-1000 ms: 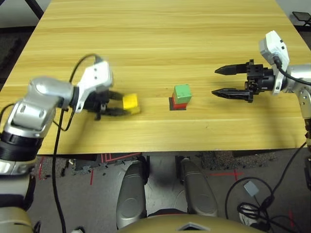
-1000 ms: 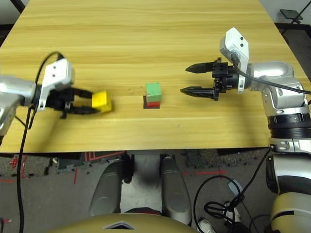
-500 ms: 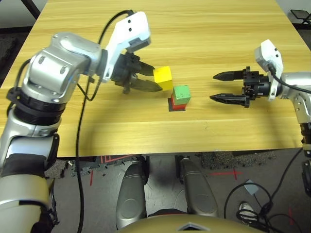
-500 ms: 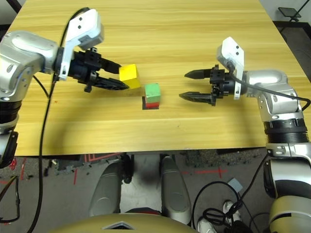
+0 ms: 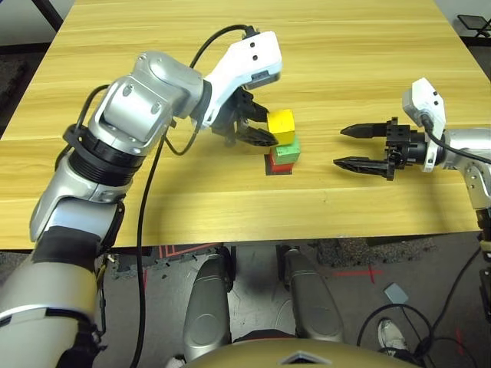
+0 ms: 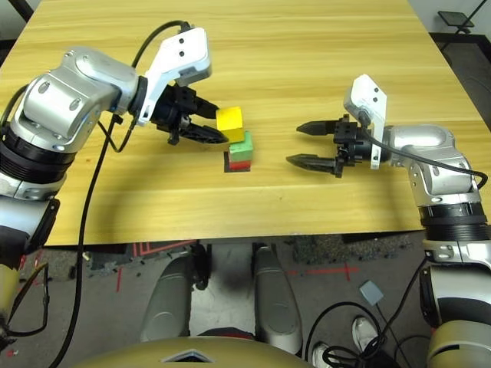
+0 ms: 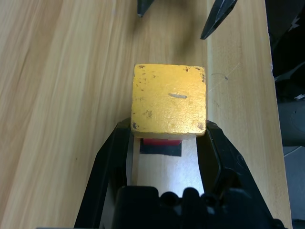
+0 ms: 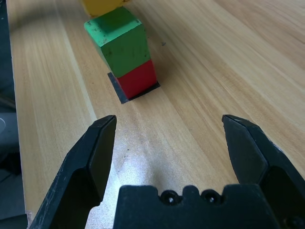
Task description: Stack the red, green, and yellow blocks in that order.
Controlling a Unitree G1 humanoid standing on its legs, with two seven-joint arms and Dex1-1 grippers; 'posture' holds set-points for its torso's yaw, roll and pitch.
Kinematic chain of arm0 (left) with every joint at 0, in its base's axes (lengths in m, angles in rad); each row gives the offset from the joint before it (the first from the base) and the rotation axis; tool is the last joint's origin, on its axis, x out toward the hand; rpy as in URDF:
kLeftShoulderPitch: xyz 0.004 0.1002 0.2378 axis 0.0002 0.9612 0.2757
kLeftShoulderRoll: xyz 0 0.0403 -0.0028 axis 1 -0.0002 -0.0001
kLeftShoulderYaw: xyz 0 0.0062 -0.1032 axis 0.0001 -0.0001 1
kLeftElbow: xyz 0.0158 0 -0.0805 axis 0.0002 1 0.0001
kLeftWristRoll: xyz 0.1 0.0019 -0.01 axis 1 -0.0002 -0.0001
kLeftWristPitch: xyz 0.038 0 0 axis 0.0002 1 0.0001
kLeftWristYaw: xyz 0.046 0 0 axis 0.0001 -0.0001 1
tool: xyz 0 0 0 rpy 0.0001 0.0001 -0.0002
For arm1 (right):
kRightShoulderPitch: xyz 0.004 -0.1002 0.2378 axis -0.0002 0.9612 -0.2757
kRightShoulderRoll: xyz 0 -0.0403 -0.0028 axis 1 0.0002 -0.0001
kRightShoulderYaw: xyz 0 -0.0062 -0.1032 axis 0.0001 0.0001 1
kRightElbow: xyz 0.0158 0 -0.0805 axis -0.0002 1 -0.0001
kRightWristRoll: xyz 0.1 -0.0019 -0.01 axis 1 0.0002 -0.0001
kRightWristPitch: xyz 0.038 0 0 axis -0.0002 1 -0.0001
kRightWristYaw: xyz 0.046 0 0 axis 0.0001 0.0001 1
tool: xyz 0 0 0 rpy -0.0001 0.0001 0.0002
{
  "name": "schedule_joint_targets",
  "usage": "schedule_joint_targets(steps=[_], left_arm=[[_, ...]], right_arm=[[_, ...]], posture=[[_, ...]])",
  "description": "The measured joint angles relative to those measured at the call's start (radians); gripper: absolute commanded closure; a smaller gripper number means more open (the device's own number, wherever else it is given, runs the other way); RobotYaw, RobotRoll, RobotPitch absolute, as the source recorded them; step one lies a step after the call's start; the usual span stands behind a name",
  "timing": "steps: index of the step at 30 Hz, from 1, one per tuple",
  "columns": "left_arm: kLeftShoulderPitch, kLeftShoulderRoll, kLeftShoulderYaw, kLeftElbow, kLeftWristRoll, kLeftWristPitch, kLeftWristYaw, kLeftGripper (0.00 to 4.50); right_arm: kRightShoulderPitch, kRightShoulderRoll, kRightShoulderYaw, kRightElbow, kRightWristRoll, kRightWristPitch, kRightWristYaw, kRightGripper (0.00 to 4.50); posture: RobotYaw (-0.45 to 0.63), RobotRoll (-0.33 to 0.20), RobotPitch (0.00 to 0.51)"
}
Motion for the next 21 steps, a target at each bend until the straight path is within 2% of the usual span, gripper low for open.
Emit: schedule_joint_targets(steps=[21], left_arm=[[0.008, -0.004, -0.036, 0.0, 0.015, -0.003, 0.0, 2.48]], right_arm=[[0.037, 0.0, -0.016, -0.052, 0.02, 0.021, -0.03, 0.0]], posture=[[-0.03, 0.058, 0.269]])
